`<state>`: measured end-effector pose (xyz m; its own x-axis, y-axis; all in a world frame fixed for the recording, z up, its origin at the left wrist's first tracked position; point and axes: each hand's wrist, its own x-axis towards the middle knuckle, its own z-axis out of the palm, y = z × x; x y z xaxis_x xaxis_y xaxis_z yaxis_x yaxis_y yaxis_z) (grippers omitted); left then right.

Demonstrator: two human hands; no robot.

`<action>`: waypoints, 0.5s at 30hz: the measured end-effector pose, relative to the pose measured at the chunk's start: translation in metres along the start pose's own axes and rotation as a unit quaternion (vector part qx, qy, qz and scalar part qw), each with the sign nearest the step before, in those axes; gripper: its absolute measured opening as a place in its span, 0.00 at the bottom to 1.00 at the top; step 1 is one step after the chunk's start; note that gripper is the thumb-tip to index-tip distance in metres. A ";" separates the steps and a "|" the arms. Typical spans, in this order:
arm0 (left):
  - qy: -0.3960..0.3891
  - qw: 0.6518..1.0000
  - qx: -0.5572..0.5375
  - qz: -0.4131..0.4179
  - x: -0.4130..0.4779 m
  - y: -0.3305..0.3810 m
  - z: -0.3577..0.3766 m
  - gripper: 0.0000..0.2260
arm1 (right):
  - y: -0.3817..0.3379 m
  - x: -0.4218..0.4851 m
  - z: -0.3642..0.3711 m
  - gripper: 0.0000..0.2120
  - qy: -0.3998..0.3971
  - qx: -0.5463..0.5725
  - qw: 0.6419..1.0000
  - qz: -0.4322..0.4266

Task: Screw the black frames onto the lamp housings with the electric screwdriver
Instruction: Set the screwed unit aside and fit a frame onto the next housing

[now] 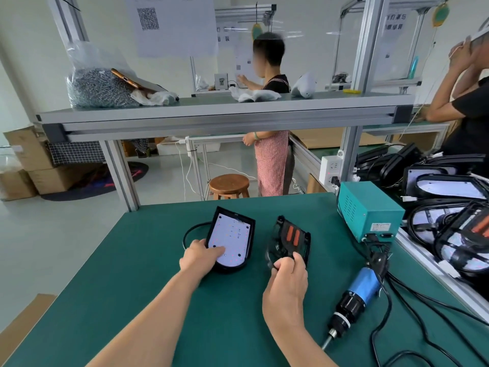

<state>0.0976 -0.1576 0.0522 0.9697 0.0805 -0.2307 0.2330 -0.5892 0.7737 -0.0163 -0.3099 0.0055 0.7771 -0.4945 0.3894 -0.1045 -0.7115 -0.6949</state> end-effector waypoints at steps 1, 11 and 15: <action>-0.004 1.000 -0.028 0.004 -0.005 0.000 0.004 0.23 | 0.000 0.001 -0.001 0.04 0.028 0.033 0.999 0.014; 0.012 0.985 -0.157 0.073 -0.069 0.004 0.055 0.37 | -0.010 -0.007 -0.009 0.03 0.094 0.155 0.982 -0.060; 0.042 0.982 -0.175 0.057 -0.094 0.009 0.075 0.32 | -0.014 -0.007 -0.013 0.02 0.074 0.147 0.985 -0.057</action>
<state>0.0029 -0.2306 0.0367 0.9902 0.1046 -0.0924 0.1191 -0.2872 0.9504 -0.0281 -0.3026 0.0203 0.6717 -0.5030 0.5439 0.1793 -0.6020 -0.7781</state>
